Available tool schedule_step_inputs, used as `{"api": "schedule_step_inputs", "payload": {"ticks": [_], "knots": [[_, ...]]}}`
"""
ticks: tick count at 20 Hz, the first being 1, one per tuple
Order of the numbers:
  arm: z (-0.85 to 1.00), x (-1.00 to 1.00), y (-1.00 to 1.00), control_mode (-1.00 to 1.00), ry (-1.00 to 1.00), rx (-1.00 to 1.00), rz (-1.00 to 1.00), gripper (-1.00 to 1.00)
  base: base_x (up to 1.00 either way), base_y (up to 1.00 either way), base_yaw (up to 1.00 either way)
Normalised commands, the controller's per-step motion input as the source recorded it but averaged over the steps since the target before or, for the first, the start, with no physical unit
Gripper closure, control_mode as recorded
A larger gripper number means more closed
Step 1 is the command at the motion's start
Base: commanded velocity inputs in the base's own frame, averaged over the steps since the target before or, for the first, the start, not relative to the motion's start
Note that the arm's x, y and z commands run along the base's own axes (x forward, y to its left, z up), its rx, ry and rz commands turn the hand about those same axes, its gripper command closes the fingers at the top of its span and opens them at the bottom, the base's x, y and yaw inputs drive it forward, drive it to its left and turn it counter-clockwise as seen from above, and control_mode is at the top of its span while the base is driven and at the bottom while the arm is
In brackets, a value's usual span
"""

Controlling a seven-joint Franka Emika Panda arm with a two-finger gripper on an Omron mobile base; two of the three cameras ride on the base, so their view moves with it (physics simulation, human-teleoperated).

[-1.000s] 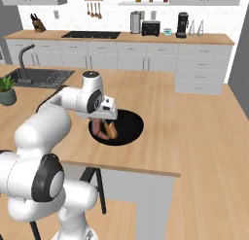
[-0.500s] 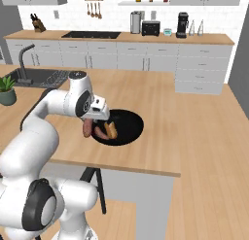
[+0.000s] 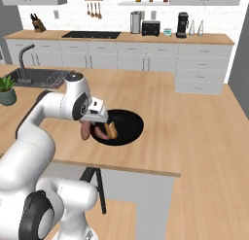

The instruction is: Place one bun and one sausage from the bowl on each plate.

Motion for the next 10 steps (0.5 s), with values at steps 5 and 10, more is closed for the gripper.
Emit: {"api": "schedule_step_inputs", "payload": {"ticks": [5,10], "knots": [[0.0,0.0,0.0,1.0,0.0,0.0,0.0,1.0,-0.74,0.0,0.0],[0.0,0.0,0.0,1.0,0.0,0.0,0.0,1.0,-0.61,0.85,0.0]]}}
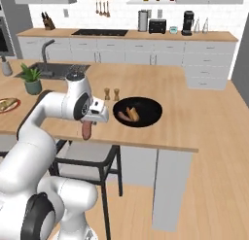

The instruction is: Place one bun and one sausage from the bowl on each plate.

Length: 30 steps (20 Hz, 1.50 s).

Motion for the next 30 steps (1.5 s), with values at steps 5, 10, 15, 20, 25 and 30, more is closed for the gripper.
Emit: {"api": "schedule_step_inputs", "payload": {"ticks": [5,10,15,20,25,30], "knots": [[0.0,0.0,0.0,1.0,0.0,0.0,0.0,1.0,-0.02,1.0,0.0],[0.0,0.0,0.0,1.0,0.0,0.0,0.0,1.0,0.0,1.0,0.0],[0.0,0.0,0.0,1.0,0.0,0.0,0.0,1.0,0.0,0.98,0.01],[0.0,0.0,0.0,1.0,0.0,0.0,0.0,1.0,0.06,1.0,0.0],[0.0,0.0,0.0,1.0,0.0,0.0,0.0,1.0,0.27,0.93,0.0],[0.0,0.0,0.0,1.0,0.0,0.0,0.0,1.0,0.3,0.47,0.0]]}}
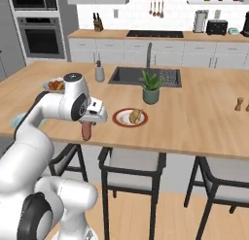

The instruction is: Place one bun and one sausage from the bowl on each plate.

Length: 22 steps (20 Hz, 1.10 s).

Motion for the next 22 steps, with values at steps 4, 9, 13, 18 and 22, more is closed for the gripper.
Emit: {"api": "schedule_step_inputs", "payload": {"ticks": [4,9,13,18,22], "knots": [[0.0,0.0,0.0,1.0,0.0,0.0,0.0,1.0,0.37,0.05,0.0],[0.0,0.0,0.0,1.0,0.0,0.0,0.0,1.0,0.5,-0.45,0.0],[0.0,0.0,0.0,1.0,0.0,0.0,0.0,1.0,0.48,-0.38,0.0],[0.0,0.0,0.0,1.0,0.0,0.0,0.0,1.0,0.24,-0.52,0.0],[0.0,0.0,0.0,1.0,0.0,0.0,0.0,1.0,0.37,-0.13,0.0]]}}
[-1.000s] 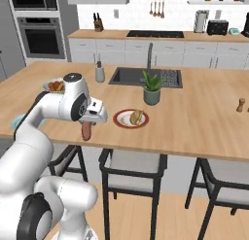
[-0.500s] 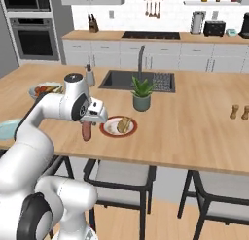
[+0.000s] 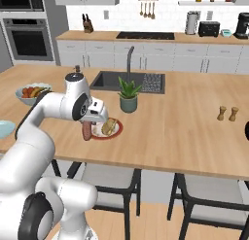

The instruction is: Place one bun and one sausage from the bowl on each plate.

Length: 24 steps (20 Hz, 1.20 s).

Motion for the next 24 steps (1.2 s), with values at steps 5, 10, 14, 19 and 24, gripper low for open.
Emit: {"api": "schedule_step_inputs", "payload": {"ticks": [5,10,14,19,24], "knots": [[0.0,0.0,0.0,1.0,0.0,0.0,0.0,1.0,0.5,0.01,0.0],[-0.02,0.09,0.11,-1.0,0.0,0.0,0.0,1.0,0.34,0.24,0.0],[-0.14,0.73,0.78,-1.0,0.0,-0.03,0.0,1.0,0.0,0.0,0.0],[-0.12,0.96,0.53,-1.0,0.0,-0.01,0.0,1.0,0.0,0.0,0.0],[-0.3,0.87,-0.02,-1.0,0.0,0.0,0.0,1.0,0.0,0.0,0.0]]}}
